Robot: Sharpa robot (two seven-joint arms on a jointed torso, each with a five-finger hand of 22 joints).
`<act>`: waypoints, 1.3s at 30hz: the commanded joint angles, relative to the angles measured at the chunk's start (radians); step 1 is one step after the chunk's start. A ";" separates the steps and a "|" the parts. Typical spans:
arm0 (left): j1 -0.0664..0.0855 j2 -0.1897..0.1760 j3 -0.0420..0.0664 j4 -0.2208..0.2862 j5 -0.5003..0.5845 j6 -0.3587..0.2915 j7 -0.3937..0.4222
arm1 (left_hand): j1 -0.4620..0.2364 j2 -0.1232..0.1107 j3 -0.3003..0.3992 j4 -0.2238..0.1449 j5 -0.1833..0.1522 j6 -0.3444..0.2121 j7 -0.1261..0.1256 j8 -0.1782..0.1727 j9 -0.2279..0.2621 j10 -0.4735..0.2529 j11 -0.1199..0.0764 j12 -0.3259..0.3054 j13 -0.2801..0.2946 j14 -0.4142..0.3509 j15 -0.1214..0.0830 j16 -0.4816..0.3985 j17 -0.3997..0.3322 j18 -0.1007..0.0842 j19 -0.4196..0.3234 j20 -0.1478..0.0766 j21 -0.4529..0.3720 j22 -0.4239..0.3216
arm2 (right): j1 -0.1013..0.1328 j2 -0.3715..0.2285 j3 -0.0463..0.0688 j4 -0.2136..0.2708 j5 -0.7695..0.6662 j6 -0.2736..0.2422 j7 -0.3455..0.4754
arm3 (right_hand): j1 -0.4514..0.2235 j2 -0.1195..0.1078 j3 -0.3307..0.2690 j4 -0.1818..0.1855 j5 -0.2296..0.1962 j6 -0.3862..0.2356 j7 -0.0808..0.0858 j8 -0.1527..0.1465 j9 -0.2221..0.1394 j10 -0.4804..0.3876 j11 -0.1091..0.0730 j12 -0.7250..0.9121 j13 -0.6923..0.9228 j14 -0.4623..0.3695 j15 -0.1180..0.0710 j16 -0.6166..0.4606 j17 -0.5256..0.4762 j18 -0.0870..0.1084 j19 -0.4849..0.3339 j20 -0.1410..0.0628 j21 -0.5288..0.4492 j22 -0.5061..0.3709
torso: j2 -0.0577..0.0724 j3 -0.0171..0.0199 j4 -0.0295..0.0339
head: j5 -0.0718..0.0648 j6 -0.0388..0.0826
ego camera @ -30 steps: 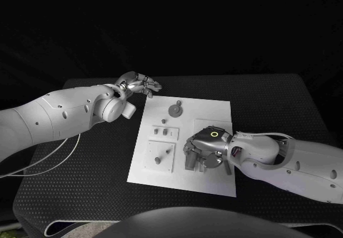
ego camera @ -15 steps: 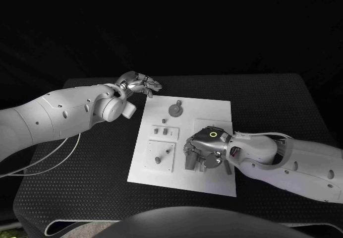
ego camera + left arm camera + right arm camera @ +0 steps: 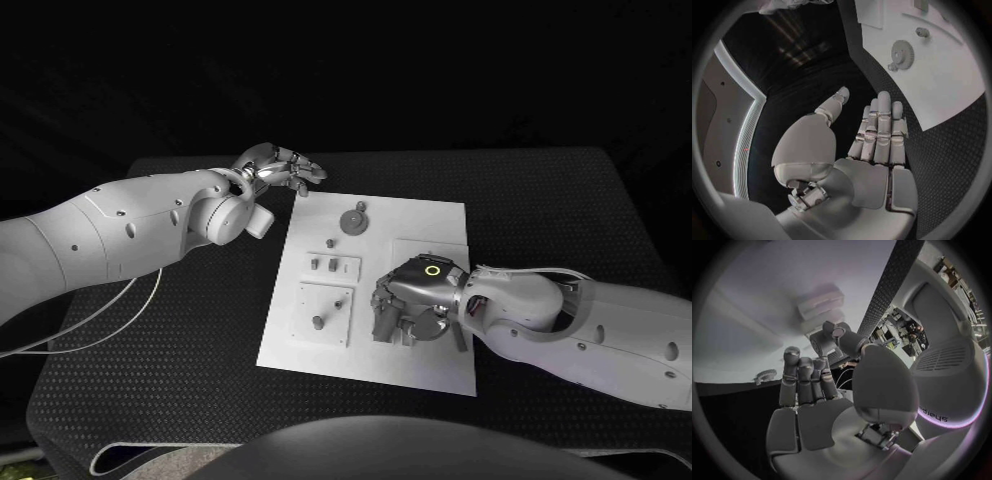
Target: Assemble the parts on the task board
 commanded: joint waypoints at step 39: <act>0.001 0.003 0.001 0.001 0.000 0.015 0.003 | -0.009 0.000 0.000 0.006 -0.006 -0.015 0.004 -0.001 -0.004 -0.005 0.007 0.001 -0.004 -0.003 0.004 -0.004 0.003 0.007 0.011 0.001 -0.009 0.007 | 0.007 0.010 0.000 0.000 0.001 0.061 0.016 | -0.005 0.042 0.017 -0.003 0.006 0.049 -0.008 0.020 0.016 0.006 -0.004 0.001 -0.006 0.006 -0.003 0.000 -0.004 0.006 -0.001 -0.007 0.004 0.010 | 0.000 0.0005 -0.0006 | 0.003 -0.001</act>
